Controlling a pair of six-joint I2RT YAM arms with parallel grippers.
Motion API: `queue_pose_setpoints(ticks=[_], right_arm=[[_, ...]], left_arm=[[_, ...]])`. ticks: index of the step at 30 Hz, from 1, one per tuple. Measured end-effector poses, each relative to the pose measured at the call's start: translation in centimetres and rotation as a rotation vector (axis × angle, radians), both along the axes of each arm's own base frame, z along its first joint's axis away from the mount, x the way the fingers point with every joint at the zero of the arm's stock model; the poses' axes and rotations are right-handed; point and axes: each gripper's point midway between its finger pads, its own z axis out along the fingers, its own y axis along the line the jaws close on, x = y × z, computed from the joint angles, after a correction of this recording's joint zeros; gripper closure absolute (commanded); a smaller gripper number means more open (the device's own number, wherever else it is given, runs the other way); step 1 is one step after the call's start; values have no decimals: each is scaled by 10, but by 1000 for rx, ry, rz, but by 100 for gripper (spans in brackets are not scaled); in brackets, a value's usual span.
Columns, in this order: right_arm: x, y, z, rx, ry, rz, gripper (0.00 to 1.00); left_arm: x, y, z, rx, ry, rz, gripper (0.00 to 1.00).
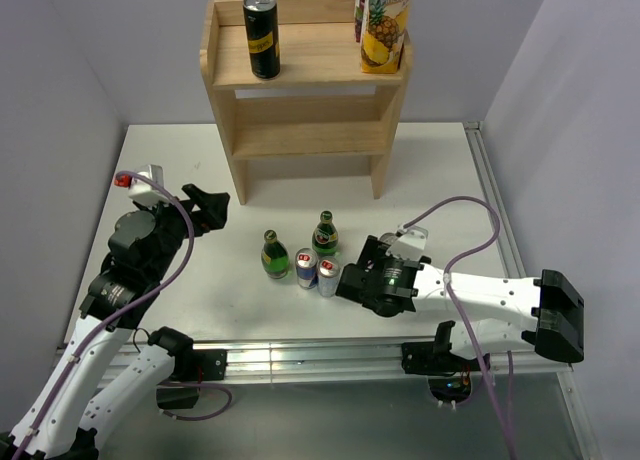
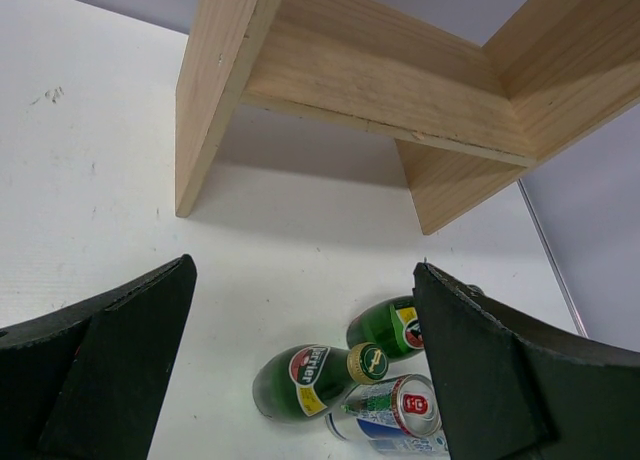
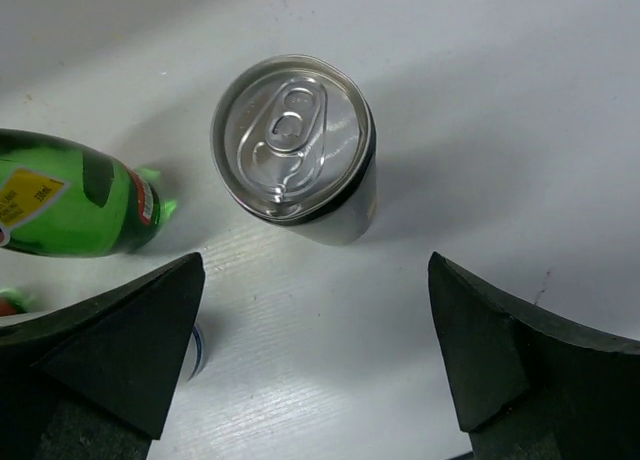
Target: Place and organize the beverage onto the shelf
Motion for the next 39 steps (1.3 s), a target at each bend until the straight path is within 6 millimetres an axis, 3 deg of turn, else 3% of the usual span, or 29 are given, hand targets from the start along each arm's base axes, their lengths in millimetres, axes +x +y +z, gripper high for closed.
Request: queue_pose_setpoints(ticks=[4, 14, 21, 29, 34, 39], right_arm=[[0, -4, -13, 9, 3, -20, 0], [15, -8, -71, -3, 14, -31, 0], [40, 1, -85, -15, -37, -36, 0], [67, -7, -97, -31, -74, -95, 2], [73, -11, -106, -58, -74, -115, 4], [79, -9, -105, -58, -92, -127, 17]], left_arm=[[1, -1, -1, 2, 4, -2, 3], [1, -4, -2, 0, 6, -18, 3], [1, -4, -2, 0, 8, -20, 3], [4, -6, -7, 7, 25, -23, 3], [5, -8, -10, 11, 35, -27, 3], [7, -9, -12, 14, 42, -29, 3]])
